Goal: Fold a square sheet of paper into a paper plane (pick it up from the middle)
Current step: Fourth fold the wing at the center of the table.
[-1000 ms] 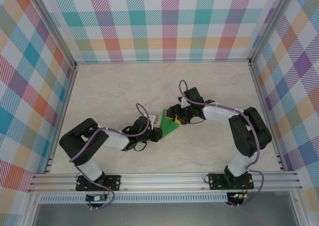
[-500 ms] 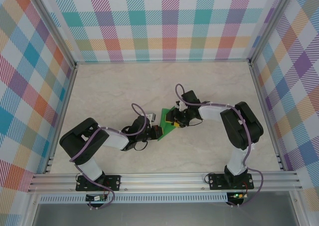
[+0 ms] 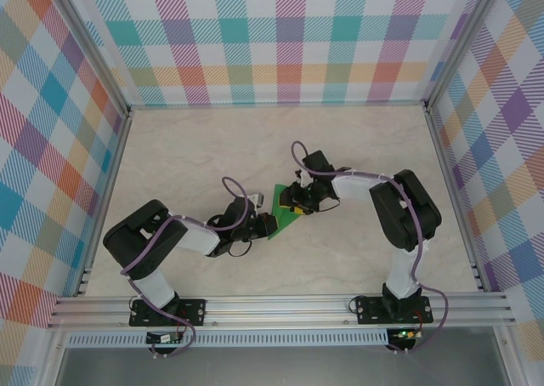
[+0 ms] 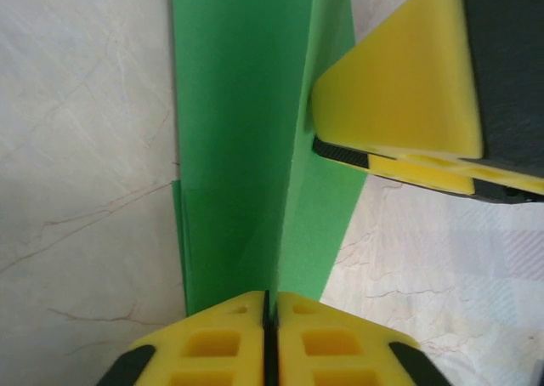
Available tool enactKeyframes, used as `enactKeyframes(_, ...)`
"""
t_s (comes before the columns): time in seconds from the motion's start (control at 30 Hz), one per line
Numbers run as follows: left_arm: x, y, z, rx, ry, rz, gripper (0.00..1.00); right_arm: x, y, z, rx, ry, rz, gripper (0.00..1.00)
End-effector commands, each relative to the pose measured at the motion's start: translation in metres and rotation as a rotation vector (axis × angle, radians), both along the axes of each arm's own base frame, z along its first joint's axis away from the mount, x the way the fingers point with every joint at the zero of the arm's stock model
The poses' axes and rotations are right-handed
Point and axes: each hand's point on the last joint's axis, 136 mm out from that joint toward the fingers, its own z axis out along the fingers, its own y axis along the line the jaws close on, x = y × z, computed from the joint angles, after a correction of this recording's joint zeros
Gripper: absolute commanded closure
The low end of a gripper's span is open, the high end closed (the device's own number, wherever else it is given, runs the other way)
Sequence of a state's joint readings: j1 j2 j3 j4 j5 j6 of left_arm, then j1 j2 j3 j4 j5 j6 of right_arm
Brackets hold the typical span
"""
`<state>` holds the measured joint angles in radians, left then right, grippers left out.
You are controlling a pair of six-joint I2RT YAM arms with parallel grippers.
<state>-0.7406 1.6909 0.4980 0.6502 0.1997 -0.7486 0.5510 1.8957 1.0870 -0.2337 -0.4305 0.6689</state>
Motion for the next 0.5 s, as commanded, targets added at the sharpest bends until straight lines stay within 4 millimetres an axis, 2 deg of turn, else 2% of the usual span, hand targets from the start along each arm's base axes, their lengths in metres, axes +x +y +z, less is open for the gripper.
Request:
enactKeyframes(0.0,0.002,0.01,0.0,0.019,0.008,0.028,0.83,-0.014,-0.02,-0.031,-0.178,0.074,-0.01,0.51)
enactKeyframes(0.13,-0.001,0.015,0.008,0.033,0.01,0.033,0.71,-0.02,-0.033,-0.043,-0.285,0.122,-0.043,0.49)
enactKeyframes(0.23,-0.004,0.024,0.011,0.066,0.015,0.05,0.67,-0.021,-0.037,-0.047,-0.326,0.138,-0.055,0.48)
enactKeyframes(0.33,-0.006,0.035,0.018,0.091,0.006,0.08,0.65,-0.021,-0.039,-0.048,-0.35,0.147,-0.057,0.46)
enactKeyframes(0.47,-0.005,0.033,0.038,0.058,-0.023,0.079,0.69,-0.023,-0.042,-0.051,-0.378,0.167,-0.064,0.46)
